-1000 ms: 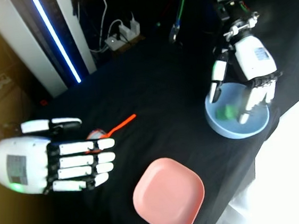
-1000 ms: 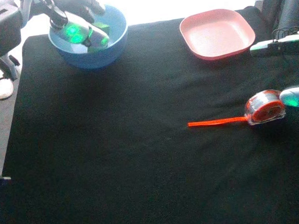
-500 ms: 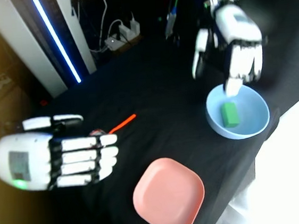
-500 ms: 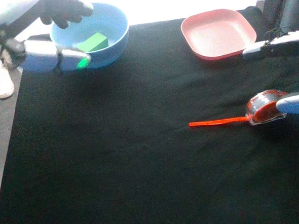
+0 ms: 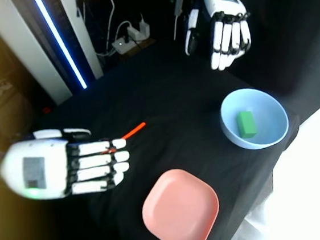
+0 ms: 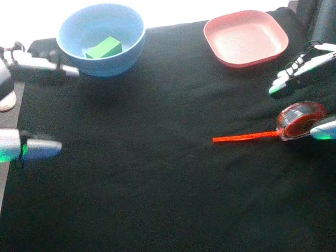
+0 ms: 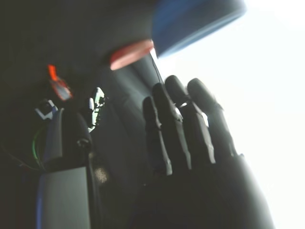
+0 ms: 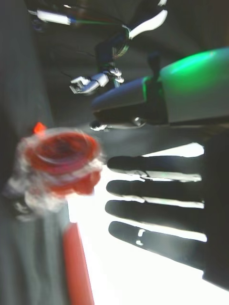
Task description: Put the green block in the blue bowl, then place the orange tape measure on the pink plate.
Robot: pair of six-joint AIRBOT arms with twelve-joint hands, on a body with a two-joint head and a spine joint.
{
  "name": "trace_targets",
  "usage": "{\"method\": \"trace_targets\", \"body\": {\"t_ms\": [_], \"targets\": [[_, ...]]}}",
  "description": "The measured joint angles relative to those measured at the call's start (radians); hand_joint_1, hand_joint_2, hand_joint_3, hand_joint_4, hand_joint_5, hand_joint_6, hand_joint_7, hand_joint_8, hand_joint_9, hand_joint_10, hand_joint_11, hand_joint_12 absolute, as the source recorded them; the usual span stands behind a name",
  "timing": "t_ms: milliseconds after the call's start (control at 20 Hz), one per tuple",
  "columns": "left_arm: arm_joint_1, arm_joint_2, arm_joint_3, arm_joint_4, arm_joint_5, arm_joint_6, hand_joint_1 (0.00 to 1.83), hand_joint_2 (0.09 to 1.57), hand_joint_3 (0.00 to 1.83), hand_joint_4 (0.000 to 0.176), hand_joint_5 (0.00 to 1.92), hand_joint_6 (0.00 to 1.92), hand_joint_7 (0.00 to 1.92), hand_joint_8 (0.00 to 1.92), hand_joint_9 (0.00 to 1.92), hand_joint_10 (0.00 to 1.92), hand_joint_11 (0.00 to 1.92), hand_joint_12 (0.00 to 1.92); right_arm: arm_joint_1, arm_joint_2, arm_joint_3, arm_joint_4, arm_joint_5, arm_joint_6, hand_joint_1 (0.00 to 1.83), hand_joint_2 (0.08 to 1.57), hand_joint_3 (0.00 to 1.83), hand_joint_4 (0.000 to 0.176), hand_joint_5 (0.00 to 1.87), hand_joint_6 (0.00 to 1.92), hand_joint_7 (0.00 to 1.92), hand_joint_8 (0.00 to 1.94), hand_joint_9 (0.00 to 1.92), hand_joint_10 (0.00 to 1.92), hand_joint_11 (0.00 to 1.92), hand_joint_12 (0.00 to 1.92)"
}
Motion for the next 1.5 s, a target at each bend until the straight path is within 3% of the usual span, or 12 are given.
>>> {"method": "trace_targets", "body": {"t_ms": [150, 300, 350, 550, 650, 950, 1050, 1100, 1150, 1250, 1350, 1500], "targets": [[0.056, 0.000, -0.019, -0.026, -0.019, -0.006, 1.00, 0.88, 0.00, 0.000, 0.57, 0.00, 0.69, 0.01, 0.42, 0.93, 0.21, 1.67, 0.000, 0.003, 0.010, -0.004, -0.027, 0.000, 1.14, 1.00, 0.00, 0.067, 0.83, 0.01, 0.78, 0.02, 0.62, 0.04, 0.03, 1.31], [0.105, -0.003, -0.023, -0.069, -0.059, -0.032, 1.06, 0.88, 0.00, 0.000, 0.57, 0.00, 0.74, 0.03, 0.49, 0.86, 0.25, 1.60, 0.000, 0.001, 0.016, -0.004, -0.043, 0.003, 1.24, 1.01, 0.01, 0.063, 0.90, 0.01, 0.84, 0.02, 0.67, 0.04, 0.08, 1.29], [0.121, -0.009, -0.023, -0.081, -0.058, -0.037, 1.07, 0.89, 0.00, 0.000, 0.55, 0.00, 0.73, 0.02, 0.48, 0.91, 0.24, 1.62, 0.005, -0.003, 0.023, -0.006, -0.045, 0.004, 1.28, 1.02, 0.00, 0.027, 0.93, 0.01, 0.89, 0.03, 0.72, 0.07, 0.13, 1.35], [0.127, -0.015, -0.023, -0.090, -0.064, -0.040, 0.98, 0.90, 0.00, 0.000, 0.54, 0.00, 0.74, 0.02, 0.46, 0.95, 0.24, 1.65, 0.009, -0.025, 0.039, 0.004, -0.053, 0.005, 1.29, 1.01, 0.00, 0.007, 0.94, 0.00, 0.93, 0.03, 0.76, 0.09, 0.12, 1.37], [0.127, -0.015, -0.023, -0.093, -0.073, -0.042, 1.05, 0.91, 0.00, 0.000, 0.55, 0.00, 0.74, 0.02, 0.45, 0.95, 0.23, 1.61, 0.010, -0.038, 0.050, 0.012, -0.053, 0.008, 1.29, 1.00, 0.00, 0.025, 0.92, 0.00, 0.92, 0.01, 0.76, 0.10, 0.13, 1.37], [0.131, -0.015, -0.023, -0.097, -0.079, -0.045, 1.05, 0.95, 0.00, 0.000, 0.56, 0.00, 0.74, 0.01, 0.47, 0.91, 0.25, 1.55, 0.010, -0.063, 0.052, 0.002, -0.077, 0.007, 1.28, 0.99, 0.00, 0.000, 0.87, 0.00, 0.90, 0.01, 0.78, 0.13, 0.22, 1.34], [0.137, -0.021, -0.023, -0.104, -0.089, -0.045, 1.04, 0.94, 0.00, 0.000, 0.57, 0.00, 0.75, 0.02, 0.48, 0.91, 0.28, 1.51, 0.010, -0.063, 0.052, 0.001, -0.078, 0.007, 1.30, 0.97, 0.00, 0.000, 0.90, 0.01, 0.96, 0.06, 0.63, 0.72, 0.29, 1.46], [0.138, -0.021, -0.024, -0.101, -0.087, -0.045, 1.06, 0.95, 0.00, 0.000, 0.58, 0.00, 0.75, 0.02, 0.48, 0.91, 0.28, 1.50, 0.010, -0.063, 0.052, 0.001, -0.077, 0.007, 1.30, 0.98, 0.00, 0.000, 0.91, 0.00, 0.96, 0.11, 0.57, 1.00, 0.34, 1.53], [0.138, -0.021, -0.024, -0.101, -0.088, -0.045, 1.05, 0.94, 0.00, 0.000, 0.58, 0.00, 0.75, 0.02, 0.49, 0.91, 0.28, 1.50, 0.010, -0.063, 0.052, 0.002, -0.077, 0.007, 1.28, 1.08, 0.01, 0.000, 1.03, 0.48, 0.94, 1.04, 0.64, 1.12, 0.50, 1.51], [0.150, -0.021, -0.023, -0.107, -0.095, -0.048, 1.02, 0.94, 0.00, 0.000, 0.58, 0.00, 0.76, 0.02, 0.49, 0.90, 0.27, 1.50, 0.010, -0.063, 0.052, 0.001, -0.075, 0.010, 1.39, 1.07, 0.00, 0.000, 1.18, 0.38, 1.03, 1.00, 0.97, 1.21, 0.75, 1.38], [0.157, -0.024, -0.023, -0.112, -0.091, -0.049, 1.03, 0.95, 0.00, 0.000, 0.58, 0.00, 0.75, 0.02, 0.49, 0.90, 0.28, 1.50, 0.010, -0.061, 0.051, 0.000, -0.075, 0.010, 1.38, 1.11, 0.00, 0.000, 1.13, 0.39, 0.94, 1.13, 0.90, 1.34, 0.81, 1.46], [0.164, -0.026, -0.024, -0.116, -0.092, -0.057, 1.05, 0.94, 0.00, 0.000, 0.58, 0.00, 0.76, 0.02, 0.52, 0.84, 0.28, 1.48, 0.022, -0.055, 0.041, -0.007, -0.068, 0.003, 1.28, 1.07, 0.00, 0.000, 1.34, 0.12, 0.98, 1.20, 1.02, 0.96, 0.79, 1.47]]}}
